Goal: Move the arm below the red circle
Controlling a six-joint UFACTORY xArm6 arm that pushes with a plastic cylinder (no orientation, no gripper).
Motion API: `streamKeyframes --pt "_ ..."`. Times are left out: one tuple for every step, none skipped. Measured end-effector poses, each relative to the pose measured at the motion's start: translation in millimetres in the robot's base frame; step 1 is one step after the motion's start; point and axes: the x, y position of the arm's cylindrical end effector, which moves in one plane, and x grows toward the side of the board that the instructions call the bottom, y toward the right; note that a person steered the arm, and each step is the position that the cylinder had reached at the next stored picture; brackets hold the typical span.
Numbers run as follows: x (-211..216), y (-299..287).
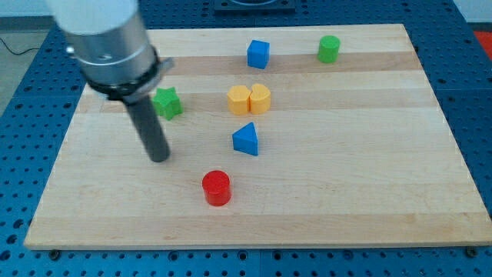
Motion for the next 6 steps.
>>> streamKeyframes --pt "15.9 61.8" --pt "40.6 128.1" --pt "68.9 155.5" --pt "87.3 120.2" --pt "89.1 59.9" --pt "91.3 51.6"
